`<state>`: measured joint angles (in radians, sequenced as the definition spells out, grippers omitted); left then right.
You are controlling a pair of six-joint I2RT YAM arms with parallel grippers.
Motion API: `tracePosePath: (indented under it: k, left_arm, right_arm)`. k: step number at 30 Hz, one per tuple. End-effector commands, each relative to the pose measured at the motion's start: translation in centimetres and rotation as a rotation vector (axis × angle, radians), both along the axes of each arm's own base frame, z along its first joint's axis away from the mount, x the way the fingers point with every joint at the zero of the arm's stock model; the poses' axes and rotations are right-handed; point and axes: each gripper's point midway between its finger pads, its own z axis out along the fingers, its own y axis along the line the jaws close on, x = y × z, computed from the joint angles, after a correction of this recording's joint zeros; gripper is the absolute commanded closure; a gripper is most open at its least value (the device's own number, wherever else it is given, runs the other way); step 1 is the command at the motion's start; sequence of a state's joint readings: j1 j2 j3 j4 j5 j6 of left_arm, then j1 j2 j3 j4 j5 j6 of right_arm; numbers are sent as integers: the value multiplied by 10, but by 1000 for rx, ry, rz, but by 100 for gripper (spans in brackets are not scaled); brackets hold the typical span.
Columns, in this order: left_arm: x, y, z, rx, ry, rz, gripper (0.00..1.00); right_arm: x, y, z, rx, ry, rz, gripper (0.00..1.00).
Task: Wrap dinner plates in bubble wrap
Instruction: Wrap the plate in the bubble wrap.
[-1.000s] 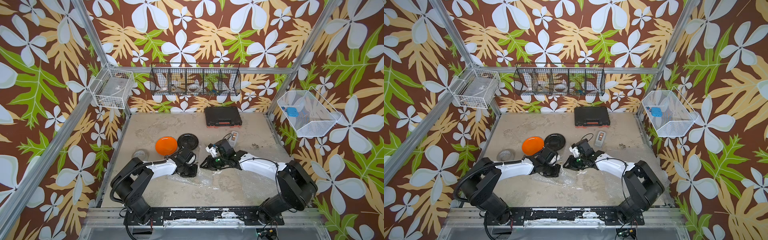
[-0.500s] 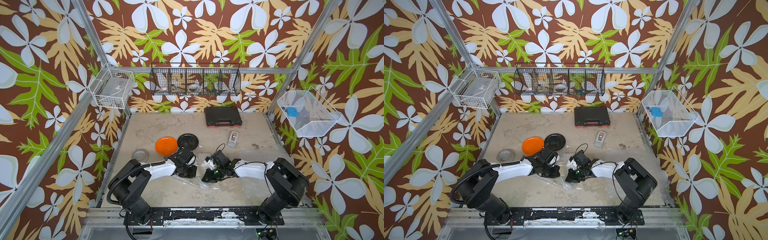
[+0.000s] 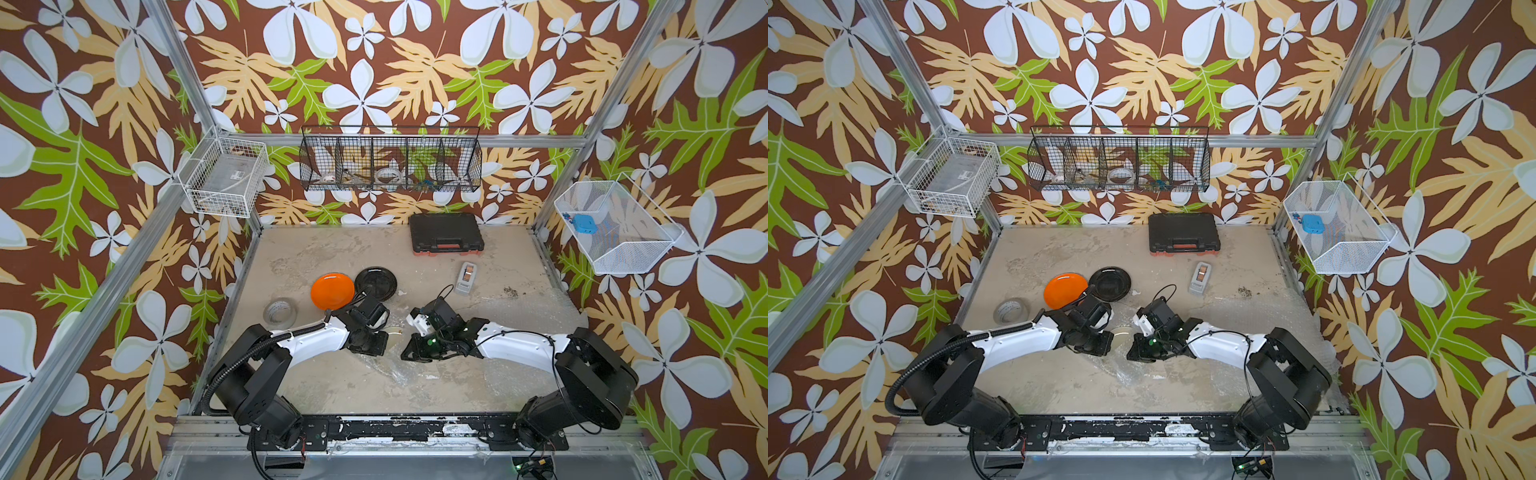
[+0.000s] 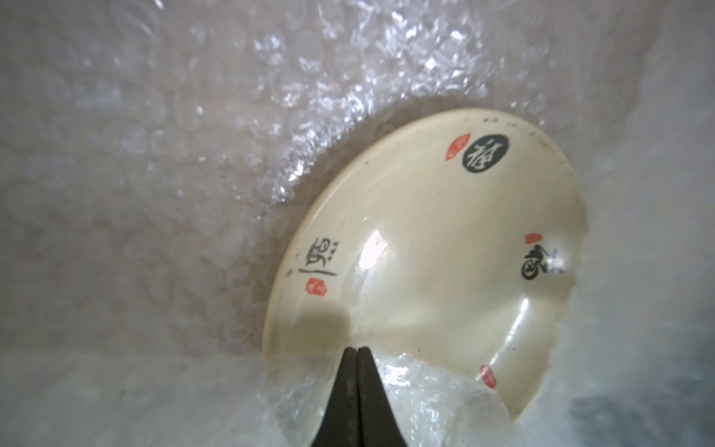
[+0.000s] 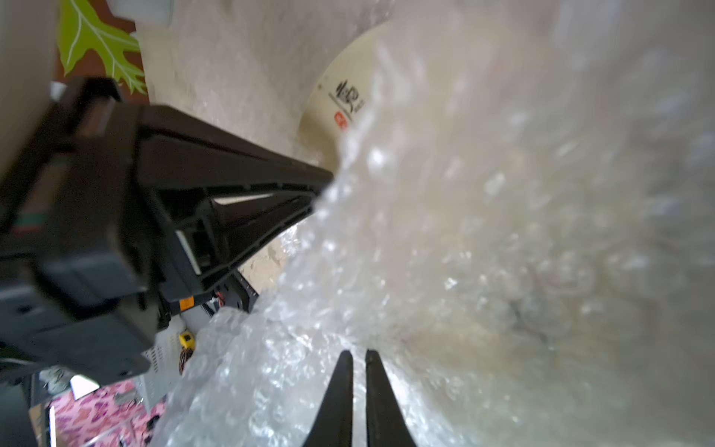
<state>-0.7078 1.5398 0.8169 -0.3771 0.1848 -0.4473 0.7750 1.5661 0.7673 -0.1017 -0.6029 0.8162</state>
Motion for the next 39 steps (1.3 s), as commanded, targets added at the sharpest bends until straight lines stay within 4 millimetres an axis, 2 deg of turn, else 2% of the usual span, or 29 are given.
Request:
tracePosePath:
  k: [1,4,7,9,14,16,18,22,25,29,34,36,39]
  left_arm:
    - [2,-1,3,-4,-2,-2,95]
    - [2,-3,1,-7,7,-3,95]
    - [8,0,11,5,-29,16,95]
    - [17,0,31,1,-76,36,94]
    - [34,-5,103,-62,-177,85,87]
    - [28,-12,114,-118,-150,90,84]
    - [13,-18,108,-166,-80,90,82]
    - [-19,-27,72,-218,33,80,82]
    - [-33,-29,45,-254,101,82,82]
    - [-38,-24,14,-229,128,99,83]
    - [-29,-7,-20,-90,112,142,86]
    - [-29,1,-33,-32,119,148,87]
    - [-32,8,-46,21,135,140,87]
  right_arm:
    - [3,9,-6,12,-4,44,91]
    - [22,11,-10,-35,-37,-2,94]
    - [36,8,-19,-92,-58,-58,96]
    - [40,2,-29,-119,-45,-94,97]
    - [39,-3,-39,-123,-20,-145,100]
    - [39,-6,-41,-131,-19,-162,100]
    - [42,-7,-39,-128,-20,-182,100]
    - [44,-4,-34,-103,-15,-205,100]
    - [45,-2,-32,-96,-15,-212,100]
    - [48,0,-24,-82,-22,-214,100]
    - [49,1,-7,-57,-41,-204,100]
    - [54,-5,3,-47,-59,-207,99]
    - [65,-26,18,-48,-91,-229,88]
